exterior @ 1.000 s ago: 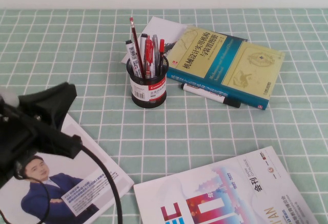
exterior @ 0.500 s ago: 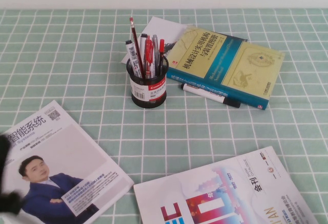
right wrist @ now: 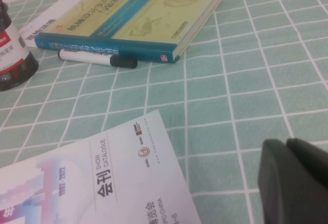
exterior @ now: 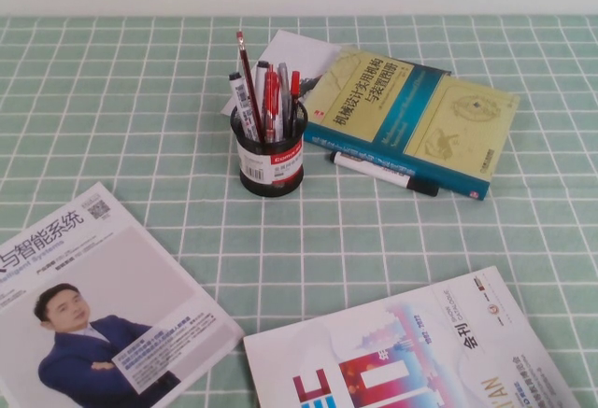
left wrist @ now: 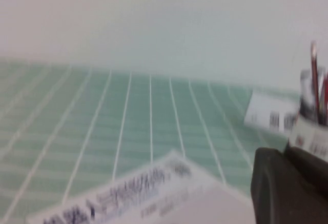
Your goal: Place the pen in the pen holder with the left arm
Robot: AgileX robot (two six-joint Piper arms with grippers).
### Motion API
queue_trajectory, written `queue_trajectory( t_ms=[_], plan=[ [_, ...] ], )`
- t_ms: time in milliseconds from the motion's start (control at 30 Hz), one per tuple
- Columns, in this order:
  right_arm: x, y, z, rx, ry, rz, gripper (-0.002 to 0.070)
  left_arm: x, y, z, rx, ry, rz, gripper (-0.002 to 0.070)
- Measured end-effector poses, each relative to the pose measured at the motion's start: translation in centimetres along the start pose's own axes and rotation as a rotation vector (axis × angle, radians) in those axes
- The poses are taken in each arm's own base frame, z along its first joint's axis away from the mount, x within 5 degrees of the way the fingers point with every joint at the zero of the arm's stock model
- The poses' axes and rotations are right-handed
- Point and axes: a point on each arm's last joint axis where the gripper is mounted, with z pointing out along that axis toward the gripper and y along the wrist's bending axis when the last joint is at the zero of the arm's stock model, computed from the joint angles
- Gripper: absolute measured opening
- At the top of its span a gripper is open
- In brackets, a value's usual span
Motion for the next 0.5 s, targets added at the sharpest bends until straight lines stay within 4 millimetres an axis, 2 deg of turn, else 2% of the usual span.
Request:
queue_trajectory(
  t_ms=[333, 500],
  plan=[
    [0.0, 0.0, 0.0, 0.000, 0.000, 0.000, -0.0020, 2.8, 0.1, -0.5, -0.008, 0.305, 0.044, 0.0000],
    [0.0, 0.0, 0.0, 0.000, 0.000, 0.000, -0.0020, 2.9, 0.2, -0.5, -0.010, 0.328, 0.053, 0.0000]
  ],
)
